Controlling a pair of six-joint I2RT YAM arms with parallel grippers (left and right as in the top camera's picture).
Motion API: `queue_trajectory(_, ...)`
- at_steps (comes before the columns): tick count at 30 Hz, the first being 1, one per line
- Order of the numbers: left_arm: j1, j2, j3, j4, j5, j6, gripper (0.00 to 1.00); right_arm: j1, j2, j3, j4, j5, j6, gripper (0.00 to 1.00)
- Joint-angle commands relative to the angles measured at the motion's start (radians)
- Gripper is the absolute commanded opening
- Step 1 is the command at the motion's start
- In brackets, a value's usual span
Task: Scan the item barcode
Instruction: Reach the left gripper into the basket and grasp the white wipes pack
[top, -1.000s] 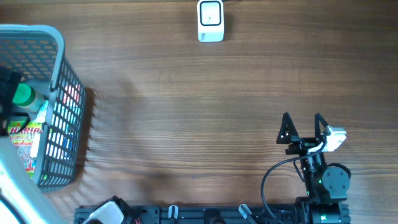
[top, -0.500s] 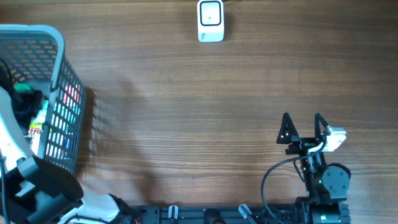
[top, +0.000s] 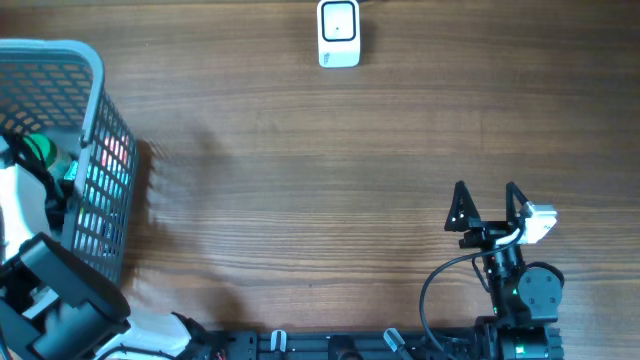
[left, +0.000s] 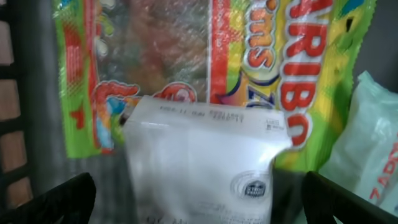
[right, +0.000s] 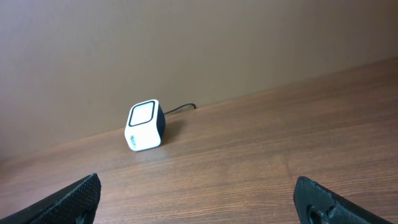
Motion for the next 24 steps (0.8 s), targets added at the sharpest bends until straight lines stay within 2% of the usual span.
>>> queue_trajectory(1,0.005,0.001,-0.046,0.071,-0.024,0.013,1.0,0.004,-0.005,-0.001,0.002,0.017,0.007,1.0)
queue_trajectory(9,0.005,0.001,-0.151,0.141,-0.067,0.012,0.99,0.004,-0.005,-0.001,0.002,0.017,0.007,1.0)
queue_trajectory(10,0.005,0.001,-0.159,0.137,-0.068,0.013,0.92,0.004,-0.005,-0.001,0.002,0.017,0.007,1.0)
queue_trajectory(11,0.005,0.001,-0.161,0.137,-0.068,0.012,0.69,0.004,-0.005,-0.001,0.002,0.017,0.007,1.0)
queue_trajectory(17,0.005,-0.042,-0.149,0.137,-0.068,0.013,0.52,0.004,-0.005,-0.001,0.002,0.017,0.007,1.0)
queue_trajectory(24,0.005,-0.256,0.022,0.05,-0.029,0.012,0.58,0.004,-0.005,-0.001,0.002,0.017,0.007,1.0)
